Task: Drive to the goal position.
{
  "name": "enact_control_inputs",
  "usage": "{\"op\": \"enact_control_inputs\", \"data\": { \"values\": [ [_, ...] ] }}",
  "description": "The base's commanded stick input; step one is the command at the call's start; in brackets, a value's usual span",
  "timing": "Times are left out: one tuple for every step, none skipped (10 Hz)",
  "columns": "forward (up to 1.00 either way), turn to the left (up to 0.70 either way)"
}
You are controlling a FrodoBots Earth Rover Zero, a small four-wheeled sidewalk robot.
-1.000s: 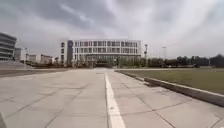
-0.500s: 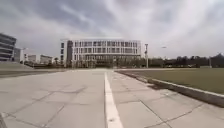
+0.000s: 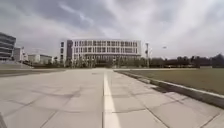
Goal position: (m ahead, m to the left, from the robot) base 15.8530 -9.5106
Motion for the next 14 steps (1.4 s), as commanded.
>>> {"op": "enact_control_inputs", "data": {
  "values": [
    [0.7,0.0],
    [0.7,0.0],
    [0.7,0.0],
    [0.7,0.0],
    [0.7,0.0],
    [0.7,0.0],
    [0.7,0.0],
    [0.7,0.0],
    [0.7,0.0],
    [0.7,0.0],
    [0.7,0.0],
    [0.7,0.0],
    [0.7,0.0],
    [0.7,0.0]
  ]
}}
